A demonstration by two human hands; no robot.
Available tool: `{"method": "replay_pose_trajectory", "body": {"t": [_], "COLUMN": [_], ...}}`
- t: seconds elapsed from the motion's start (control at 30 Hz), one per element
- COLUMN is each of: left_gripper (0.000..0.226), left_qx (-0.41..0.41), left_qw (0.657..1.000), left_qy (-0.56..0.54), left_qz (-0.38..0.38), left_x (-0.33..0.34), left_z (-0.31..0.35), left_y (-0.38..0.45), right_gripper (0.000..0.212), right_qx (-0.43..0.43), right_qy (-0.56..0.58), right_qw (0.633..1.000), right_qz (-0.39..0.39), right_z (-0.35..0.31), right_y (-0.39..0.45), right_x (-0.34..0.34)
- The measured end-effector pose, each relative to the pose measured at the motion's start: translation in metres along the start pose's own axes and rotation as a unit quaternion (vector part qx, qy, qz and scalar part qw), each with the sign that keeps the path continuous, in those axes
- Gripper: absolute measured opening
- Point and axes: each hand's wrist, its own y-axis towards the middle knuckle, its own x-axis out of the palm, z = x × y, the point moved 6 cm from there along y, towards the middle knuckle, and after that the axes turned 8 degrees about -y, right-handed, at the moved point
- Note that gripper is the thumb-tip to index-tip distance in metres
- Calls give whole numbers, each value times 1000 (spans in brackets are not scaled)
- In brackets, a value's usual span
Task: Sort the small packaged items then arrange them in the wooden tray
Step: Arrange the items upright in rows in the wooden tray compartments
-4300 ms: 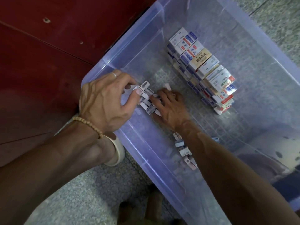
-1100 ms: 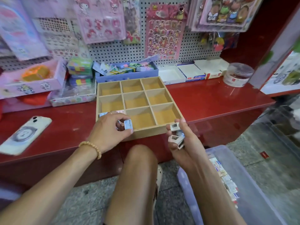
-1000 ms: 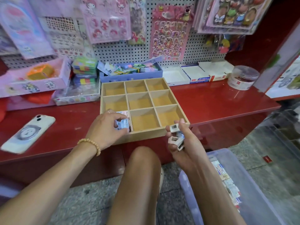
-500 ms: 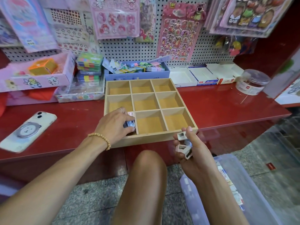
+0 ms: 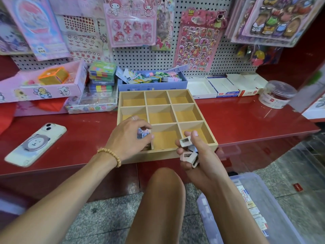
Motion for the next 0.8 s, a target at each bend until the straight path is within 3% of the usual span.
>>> {"method": "replay_pose_trajectory", "body": {"t": [0.07,0.23,0.5,0.8], "left_gripper": [17,20,22,30], "left_qx": [25,29,9,8], "left_qw": [996,973,975,990], "left_qy": [-80,-212,-222,-117], "left_qz": [2,-82,-32,-73], "left_x": [-2,5,-9,-19], "left_z": [20,45,26,16], "left_y": [-2,-4,0,-3], "right_gripper": [47,46,58,44], "right_qx": [5,-3,-14,-41], "right_qy": [-18,-52,-56,-101], "right_qw": [1000,996,998,993], "right_qz": [-19,-71,-24,-43], "right_z": [0,4,6,-3], "right_y": [3,15,17,17], "right_x": [10,33,29,37]}}
